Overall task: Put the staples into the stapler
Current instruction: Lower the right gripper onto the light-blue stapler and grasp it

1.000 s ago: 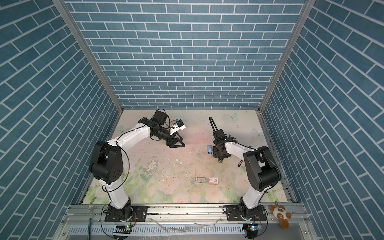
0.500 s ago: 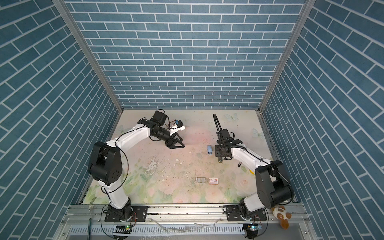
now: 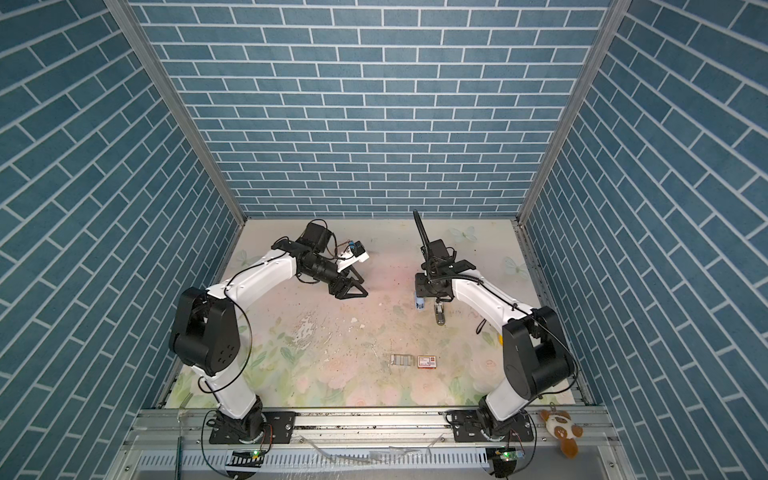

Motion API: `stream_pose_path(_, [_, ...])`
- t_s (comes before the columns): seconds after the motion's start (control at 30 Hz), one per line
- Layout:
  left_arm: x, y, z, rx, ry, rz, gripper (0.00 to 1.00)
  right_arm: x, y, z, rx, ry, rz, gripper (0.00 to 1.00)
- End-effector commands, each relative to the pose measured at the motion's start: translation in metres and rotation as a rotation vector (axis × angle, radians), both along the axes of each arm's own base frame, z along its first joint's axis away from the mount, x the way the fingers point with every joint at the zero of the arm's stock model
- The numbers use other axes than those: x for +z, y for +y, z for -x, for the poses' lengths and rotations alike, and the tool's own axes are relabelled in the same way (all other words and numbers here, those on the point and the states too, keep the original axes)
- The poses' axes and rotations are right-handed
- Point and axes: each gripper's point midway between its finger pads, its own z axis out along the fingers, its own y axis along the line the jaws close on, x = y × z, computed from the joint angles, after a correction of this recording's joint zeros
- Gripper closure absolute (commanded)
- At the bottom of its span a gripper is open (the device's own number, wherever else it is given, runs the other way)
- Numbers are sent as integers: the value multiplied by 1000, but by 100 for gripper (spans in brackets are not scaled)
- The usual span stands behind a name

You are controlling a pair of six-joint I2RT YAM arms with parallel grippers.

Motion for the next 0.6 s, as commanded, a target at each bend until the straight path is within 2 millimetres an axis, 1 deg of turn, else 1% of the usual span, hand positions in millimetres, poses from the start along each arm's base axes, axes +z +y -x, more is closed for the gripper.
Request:
stream_pose_path(0.0, [2,4,11,-18,-1,-7,30,-15,2,5,53,56,64,52])
stream_pose_path(0.13, [1,5,13,-21,-2,-12,30,-29,10,3,80,91,76,52])
stream_pose_path(0.4, [0,7,14,-17,-6,-12,30,-50,13,0,89,134,115,53])
stream_pose_path(0.57, [0,7,15,-21,-7,-14,30,-58,15,-2,97,153,129,59])
